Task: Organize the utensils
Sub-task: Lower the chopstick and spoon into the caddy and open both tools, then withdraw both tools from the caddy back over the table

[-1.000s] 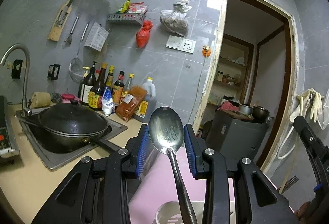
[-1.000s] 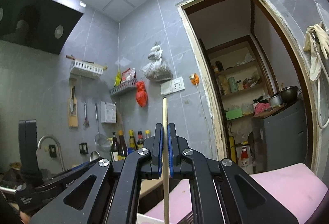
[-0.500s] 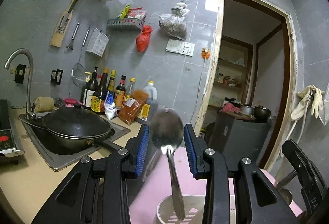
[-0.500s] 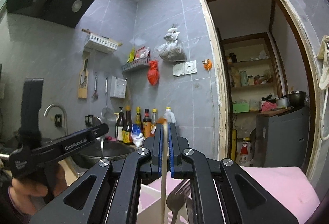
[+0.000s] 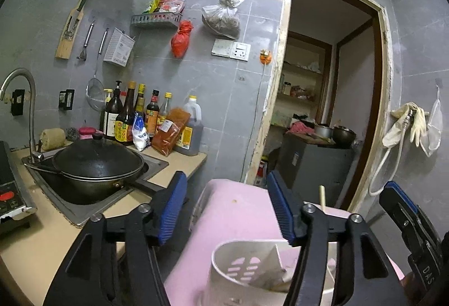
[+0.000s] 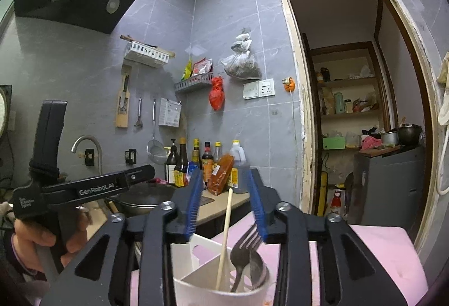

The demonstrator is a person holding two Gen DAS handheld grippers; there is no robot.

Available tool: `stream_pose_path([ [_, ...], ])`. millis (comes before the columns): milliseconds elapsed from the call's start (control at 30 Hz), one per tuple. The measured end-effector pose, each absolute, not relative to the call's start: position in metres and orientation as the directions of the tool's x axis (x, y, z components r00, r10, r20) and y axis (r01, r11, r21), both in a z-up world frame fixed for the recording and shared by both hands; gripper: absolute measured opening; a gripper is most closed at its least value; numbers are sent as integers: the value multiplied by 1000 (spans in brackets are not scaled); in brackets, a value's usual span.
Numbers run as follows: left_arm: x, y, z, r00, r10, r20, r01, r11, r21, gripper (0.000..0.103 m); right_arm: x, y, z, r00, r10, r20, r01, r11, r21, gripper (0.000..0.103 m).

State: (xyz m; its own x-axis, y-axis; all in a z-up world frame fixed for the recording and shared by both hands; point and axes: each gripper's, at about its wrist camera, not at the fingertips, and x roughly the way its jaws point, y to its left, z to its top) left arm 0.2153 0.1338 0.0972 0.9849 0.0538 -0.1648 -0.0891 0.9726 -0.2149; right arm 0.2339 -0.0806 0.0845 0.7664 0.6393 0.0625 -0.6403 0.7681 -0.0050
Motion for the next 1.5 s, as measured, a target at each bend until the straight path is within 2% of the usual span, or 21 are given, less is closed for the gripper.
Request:
stream_pose_path([
  [100, 206, 127, 99, 983, 41, -181, -79, 975, -207, 69, 226, -94, 88, 768, 638, 64, -639, 769, 10, 56],
  [167, 198, 120, 99, 982, 33, -185, -68, 980, -189, 72, 221, -102, 90, 772, 633, 61, -634, 773, 11, 65],
  [233, 189, 109, 98, 982, 20, -188, -50, 986, -159, 77, 216, -111, 91, 776, 628, 56, -630, 777, 11, 81],
  [300, 182, 99, 96, 981, 4, -194, -32, 989, -141, 89, 210, -122, 91, 781, 622, 48, -623, 782, 12, 90],
  [367, 174, 89, 93, 981, -9, -192, -16, 992, -128, 93, 205, -132, 90, 790, 611, 41, -612, 791, 12, 103],
  [467, 165, 75, 88, 981, -32, -192, 9, 993, -118, 96, 196, -152, 89, 811, 584, 41, -585, 811, 22, 103],
  [733, 147, 36, 74, 976, -98, -195, 80, 992, -94, 96, 176, -198, 82, 859, 512, 17, -512, 859, 12, 103],
  [933, 148, 10, 59, 939, -193, -285, 182, 981, -65, 96, 172, -229, 71, 884, 464, -53, -465, 885, -2, 103],
  [1133, 156, -20, 45, 886, -259, -384, 272, 962, -21, 96, 188, -251, 55, 884, 426, -193, -433, 901, 9, 103],
  [1333, 167, -52, 30, 835, -275, -476, 338, 940, 52, 96, 214, -271, 34, 837, 408, -365, -403, 910, 91, 102],
  [1400, 173, -62, 23, 812, -279, -513, 364, 929, 70, 96, 222, -276, 28, 811, 417, -410, -404, 906, 123, 99],
  [1467, 178, -69, 16, 792, -280, -542, 381, 921, 81, 95, 229, -278, 22, 778, 428, -459, -415, 900, 135, 91],
  [1500, 182, -72, 13, 781, -282, -557, 391, 917, 84, 91, 232, -278, 19, 765, 432, -478, -421, 897, 136, 84],
])
